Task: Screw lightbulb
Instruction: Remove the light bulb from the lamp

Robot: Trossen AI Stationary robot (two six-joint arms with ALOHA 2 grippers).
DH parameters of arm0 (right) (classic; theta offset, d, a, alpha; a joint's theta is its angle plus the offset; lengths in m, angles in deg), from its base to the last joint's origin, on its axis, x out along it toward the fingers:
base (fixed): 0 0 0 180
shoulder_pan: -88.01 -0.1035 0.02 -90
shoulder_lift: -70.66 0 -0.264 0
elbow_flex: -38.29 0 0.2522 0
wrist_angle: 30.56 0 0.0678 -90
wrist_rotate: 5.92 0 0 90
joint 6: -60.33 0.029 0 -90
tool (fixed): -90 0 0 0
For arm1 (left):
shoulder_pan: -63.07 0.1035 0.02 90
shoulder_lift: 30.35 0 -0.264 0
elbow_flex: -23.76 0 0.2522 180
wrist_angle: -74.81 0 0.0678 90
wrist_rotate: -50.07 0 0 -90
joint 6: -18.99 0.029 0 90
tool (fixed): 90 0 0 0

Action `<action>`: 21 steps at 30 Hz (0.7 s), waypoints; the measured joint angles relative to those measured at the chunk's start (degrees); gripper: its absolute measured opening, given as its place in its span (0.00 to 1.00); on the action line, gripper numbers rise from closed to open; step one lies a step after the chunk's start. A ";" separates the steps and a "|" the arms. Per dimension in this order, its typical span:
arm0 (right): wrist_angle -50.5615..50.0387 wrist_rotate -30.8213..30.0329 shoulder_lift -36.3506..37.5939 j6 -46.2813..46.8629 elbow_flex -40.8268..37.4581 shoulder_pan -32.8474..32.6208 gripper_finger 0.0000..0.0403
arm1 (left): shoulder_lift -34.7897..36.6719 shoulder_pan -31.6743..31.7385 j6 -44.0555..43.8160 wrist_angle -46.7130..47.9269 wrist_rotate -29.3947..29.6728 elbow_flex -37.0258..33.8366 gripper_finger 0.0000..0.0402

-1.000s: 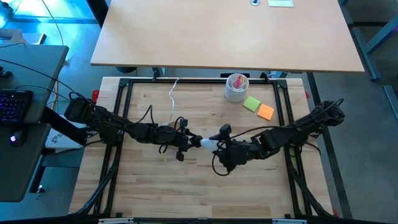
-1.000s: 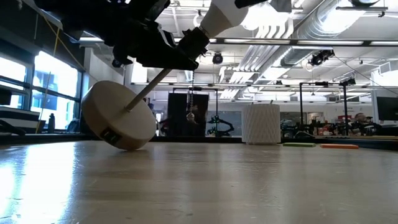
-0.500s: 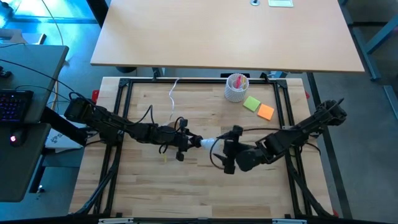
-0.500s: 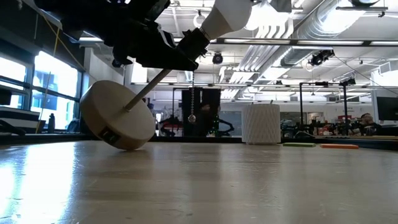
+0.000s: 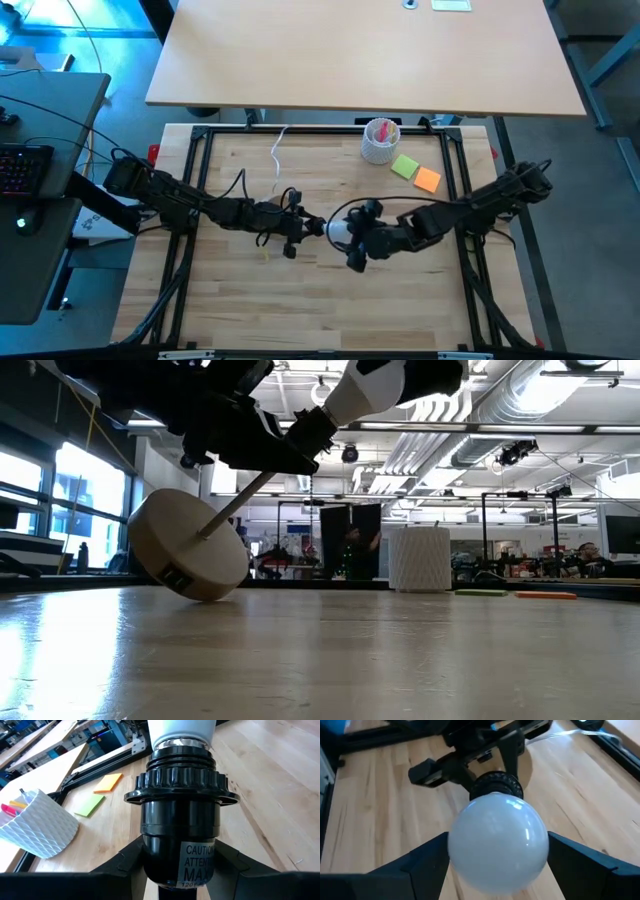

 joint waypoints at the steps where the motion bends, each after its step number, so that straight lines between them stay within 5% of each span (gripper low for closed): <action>1: 0.03 0.88 -0.02 -1.12 0.00 0.35 0.77 | 0.00 -0.02 0.00 0.00 0.00 0.01 0.36; 7: 0.18 1.73 -0.02 -11.89 0.00 1.11 0.72 | -0.02 0.00 0.00 0.09 0.02 0.00 0.36; 17: 1.25 -5.57 -0.15 -63.27 -0.09 -0.87 0.67 | -0.02 0.02 0.13 -0.48 0.42 0.01 0.36; 21: 1.62 -5.85 -0.15 -75.65 -0.10 -1.98 0.68 | -0.02 -0.02 0.11 -0.48 -0.30 0.05 0.36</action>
